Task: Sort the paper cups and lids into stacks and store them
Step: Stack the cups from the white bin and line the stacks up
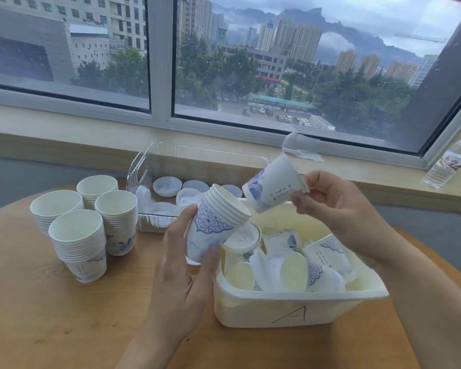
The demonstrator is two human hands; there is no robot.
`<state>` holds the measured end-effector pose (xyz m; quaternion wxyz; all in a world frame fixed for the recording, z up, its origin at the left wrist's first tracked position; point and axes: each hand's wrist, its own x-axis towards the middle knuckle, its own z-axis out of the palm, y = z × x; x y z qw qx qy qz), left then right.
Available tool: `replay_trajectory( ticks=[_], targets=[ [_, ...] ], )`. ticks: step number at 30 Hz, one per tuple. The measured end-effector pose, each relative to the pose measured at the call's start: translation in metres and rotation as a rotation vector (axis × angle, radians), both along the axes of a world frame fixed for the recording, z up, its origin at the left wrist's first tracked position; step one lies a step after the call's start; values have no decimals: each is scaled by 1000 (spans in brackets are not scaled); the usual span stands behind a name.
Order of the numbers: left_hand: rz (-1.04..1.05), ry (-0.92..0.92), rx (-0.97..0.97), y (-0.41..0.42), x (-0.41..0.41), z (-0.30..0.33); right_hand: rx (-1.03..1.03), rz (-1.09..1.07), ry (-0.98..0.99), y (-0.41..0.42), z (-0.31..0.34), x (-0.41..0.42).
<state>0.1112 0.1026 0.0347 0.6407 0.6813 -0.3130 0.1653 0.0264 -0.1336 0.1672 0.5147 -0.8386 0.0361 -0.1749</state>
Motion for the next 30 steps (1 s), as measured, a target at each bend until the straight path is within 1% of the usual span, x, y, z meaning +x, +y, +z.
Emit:
replay_trajectory(
  ticks=[3,10,15,19,23,25,30],
  targets=[
    [-10,8,-8,1,-1,1,55,19,-71,11,8,5],
    [-40,43,-35,2,-1,0,-11,64,16,23,8,11],
    [-30,31,-10,1,-1,0,-25,88,35,32,5,12],
    [-19,39,7,2,0,-2,-81,100,67,39,-2,14],
    [-12,20,5,2,-1,0,-163,69,45,41,-6,14],
    [-25,31,-14,2,-2,1,-155,46,23,42,-7,15],
    [-38,19,-42,1,-3,2,-130,81,12,53,-11,23]
  ],
)
